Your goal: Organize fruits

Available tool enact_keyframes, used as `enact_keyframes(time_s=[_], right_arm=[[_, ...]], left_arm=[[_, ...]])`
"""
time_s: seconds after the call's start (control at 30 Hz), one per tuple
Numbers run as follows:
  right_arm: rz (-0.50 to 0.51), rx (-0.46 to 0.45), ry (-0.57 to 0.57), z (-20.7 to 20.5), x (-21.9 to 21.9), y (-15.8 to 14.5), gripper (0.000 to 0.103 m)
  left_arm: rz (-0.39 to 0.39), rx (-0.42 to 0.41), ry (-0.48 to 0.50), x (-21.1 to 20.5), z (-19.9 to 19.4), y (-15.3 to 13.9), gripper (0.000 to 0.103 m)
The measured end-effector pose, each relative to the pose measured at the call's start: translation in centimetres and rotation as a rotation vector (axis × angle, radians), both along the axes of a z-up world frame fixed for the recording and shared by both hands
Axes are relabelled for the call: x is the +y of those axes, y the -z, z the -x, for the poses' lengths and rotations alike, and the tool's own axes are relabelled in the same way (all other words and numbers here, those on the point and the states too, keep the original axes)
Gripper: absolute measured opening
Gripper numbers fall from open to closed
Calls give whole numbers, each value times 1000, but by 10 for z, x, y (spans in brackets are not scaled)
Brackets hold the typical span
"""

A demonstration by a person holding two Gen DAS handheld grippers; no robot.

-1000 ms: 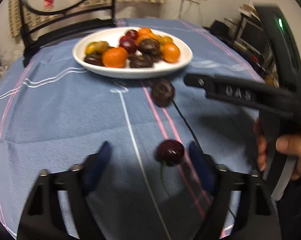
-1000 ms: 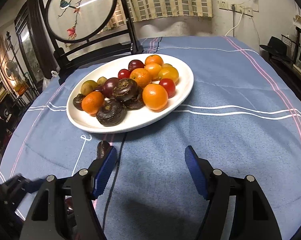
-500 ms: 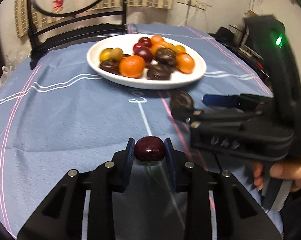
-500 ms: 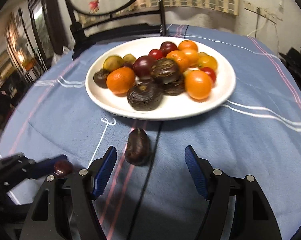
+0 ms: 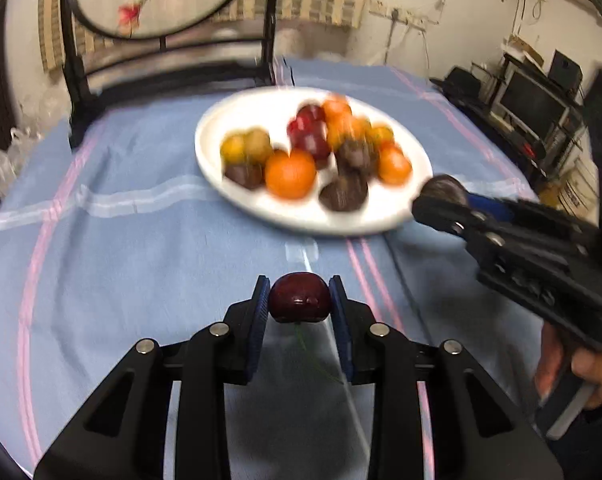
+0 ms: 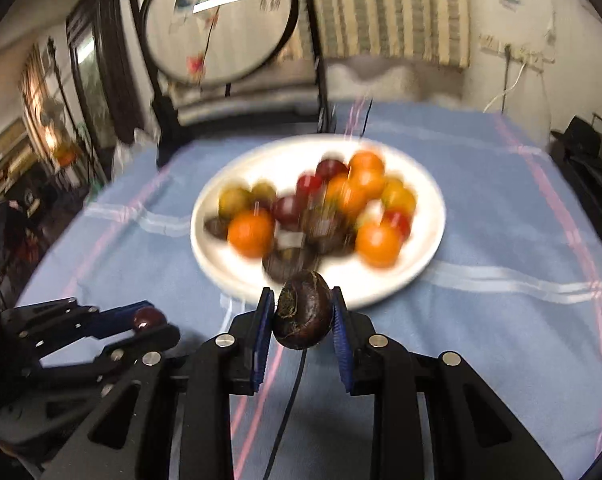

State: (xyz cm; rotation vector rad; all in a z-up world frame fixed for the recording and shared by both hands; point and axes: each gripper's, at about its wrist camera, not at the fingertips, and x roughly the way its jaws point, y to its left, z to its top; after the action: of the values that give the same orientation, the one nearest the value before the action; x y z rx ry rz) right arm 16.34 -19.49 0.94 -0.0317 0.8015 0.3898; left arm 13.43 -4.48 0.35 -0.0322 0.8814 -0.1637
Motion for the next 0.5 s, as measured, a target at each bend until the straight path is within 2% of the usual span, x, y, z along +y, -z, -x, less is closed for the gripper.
enact_keyframes(time_s=[0.13, 0.23, 0.27, 0.3, 0.33, 0.37, 0.4, 0.43, 0.47, 0.5], right_arm=[[-36, -38, 30, -32, 4, -15, 29], [-58, 0, 50, -59, 9, -8, 29], [-73, 24, 57, -69, 10, -3, 33], [-77, 33, 76, -74, 9, 0, 52], [-62, 25, 121, -75, 6, 1, 60], [-49, 10, 155, -74, 3, 2, 69], [-44, -10, 176, -71, -2, 2, 71], [-54, -14, 167, -69, -7, 2, 72], [-63, -10, 157, -67, -11, 2, 74], [-72, -7, 155, -64, -16, 3, 76]], left_arm=[[-34, -37, -67, 1, -54, -15, 29], [-64, -15, -116, 3, -88, -9, 29], [-62, -10, -119, 3, -92, -7, 29], [-68, -4, -125, 2, -99, -5, 29], [-74, -5, -135, 1, -102, -3, 34], [-80, -5, -152, 1, -104, -3, 47], [-78, -7, -164, 2, -104, -2, 55], [-78, -19, -178, 3, -101, -2, 70], [-81, -35, -181, 3, -98, -2, 80], [-86, -44, -178, 3, -95, -2, 82]])
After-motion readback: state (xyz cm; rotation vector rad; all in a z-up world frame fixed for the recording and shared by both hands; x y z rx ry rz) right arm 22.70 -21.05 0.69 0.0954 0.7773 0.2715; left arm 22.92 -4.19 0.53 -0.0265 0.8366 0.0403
